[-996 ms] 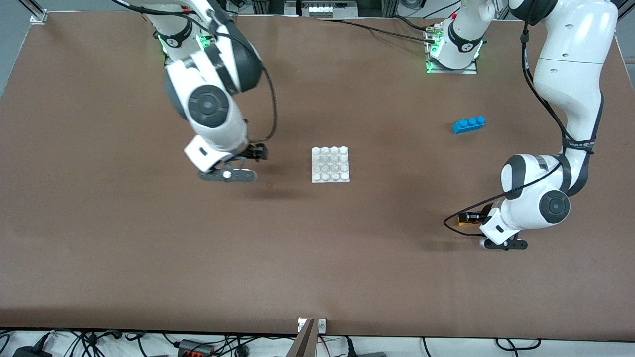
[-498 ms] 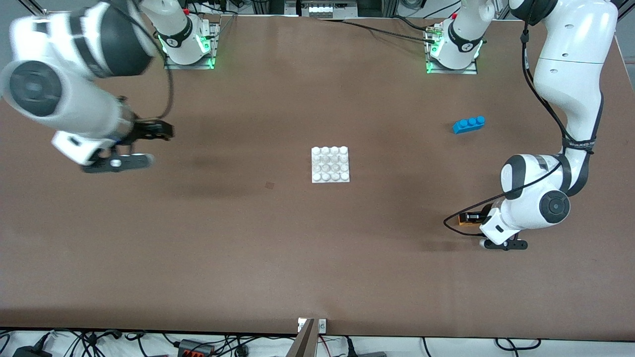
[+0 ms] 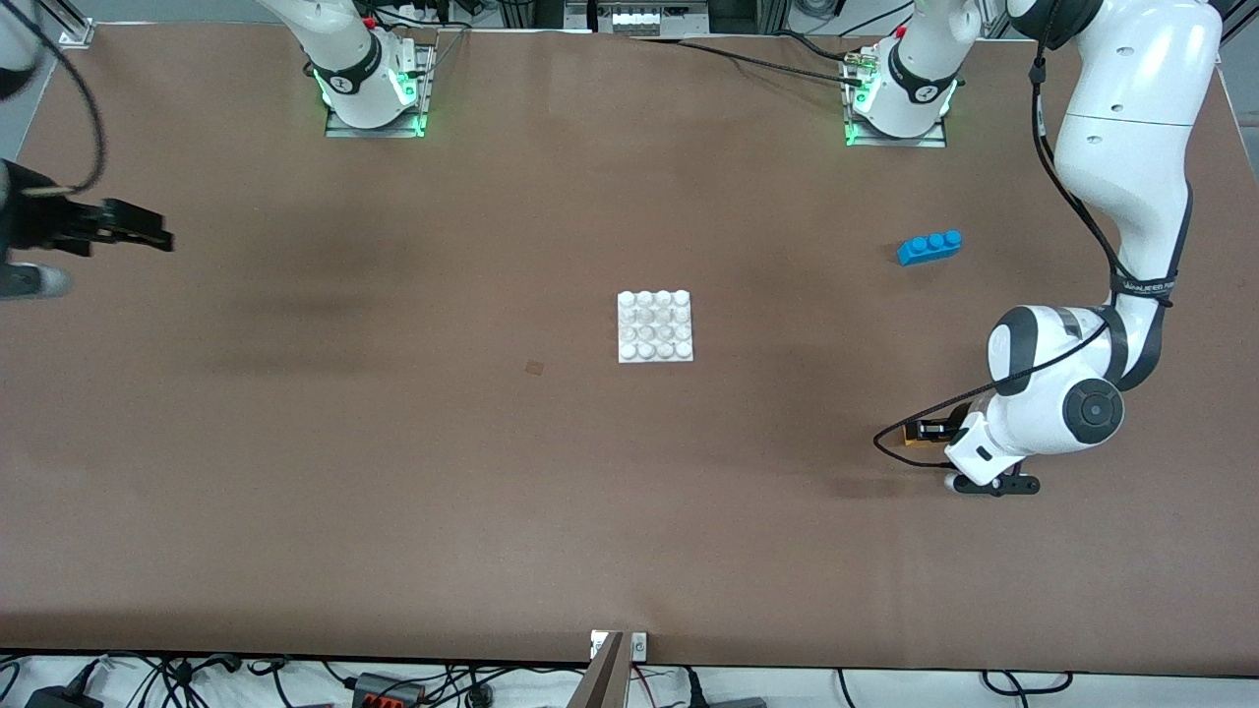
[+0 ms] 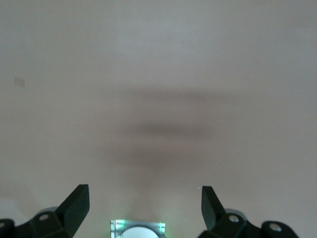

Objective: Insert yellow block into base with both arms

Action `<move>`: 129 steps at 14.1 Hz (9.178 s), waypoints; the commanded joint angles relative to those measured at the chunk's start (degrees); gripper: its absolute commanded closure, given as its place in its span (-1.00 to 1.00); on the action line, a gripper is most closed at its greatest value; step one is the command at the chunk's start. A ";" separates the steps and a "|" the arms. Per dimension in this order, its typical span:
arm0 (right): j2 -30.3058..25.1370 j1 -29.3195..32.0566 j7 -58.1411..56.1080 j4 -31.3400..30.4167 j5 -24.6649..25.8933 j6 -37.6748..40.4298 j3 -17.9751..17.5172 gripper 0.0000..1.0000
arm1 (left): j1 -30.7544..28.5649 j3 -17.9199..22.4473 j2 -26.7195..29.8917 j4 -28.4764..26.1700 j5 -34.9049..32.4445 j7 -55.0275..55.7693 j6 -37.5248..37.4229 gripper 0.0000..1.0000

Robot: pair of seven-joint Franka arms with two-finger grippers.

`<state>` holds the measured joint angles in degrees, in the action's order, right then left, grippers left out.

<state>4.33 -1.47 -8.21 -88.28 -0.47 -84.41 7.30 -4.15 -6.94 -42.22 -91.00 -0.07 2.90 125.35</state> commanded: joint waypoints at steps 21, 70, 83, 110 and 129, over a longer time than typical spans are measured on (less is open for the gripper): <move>-7.40 2.78 5.57 -4.80 -0.94 -0.06 -5.89 -1.00 | 12.93 -11.17 3.12 6.80 0.15 23.97 -12.68 -0.17; -7.40 0.94 5.49 -4.53 -0.06 -0.05 -5.81 -1.00 | 24.54 -18.99 -0.58 -2.34 -10.83 44.91 4.38 -0.08; -7.40 0.94 5.57 -4.53 -0.06 0.03 -5.81 -1.00 | 24.36 -19.69 0.56 -4.98 -10.92 45.96 4.82 -0.08; -7.40 0.94 5.57 -4.53 0.12 -0.14 -5.81 -1.00 | 6.37 -19.78 17.77 -2.52 -8.81 38.71 -9.93 -1.00; -8.81 2.08 13.41 -8.40 -1.11 -9.55 -5.46 -1.00 | -5.81 -12.51 33.25 5.66 -1.69 12.83 -39.22 -1.00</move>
<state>-1.83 0.46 8.03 -93.68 -1.45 -92.72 1.93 -13.94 -23.39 -10.83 -84.70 -3.12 16.65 87.12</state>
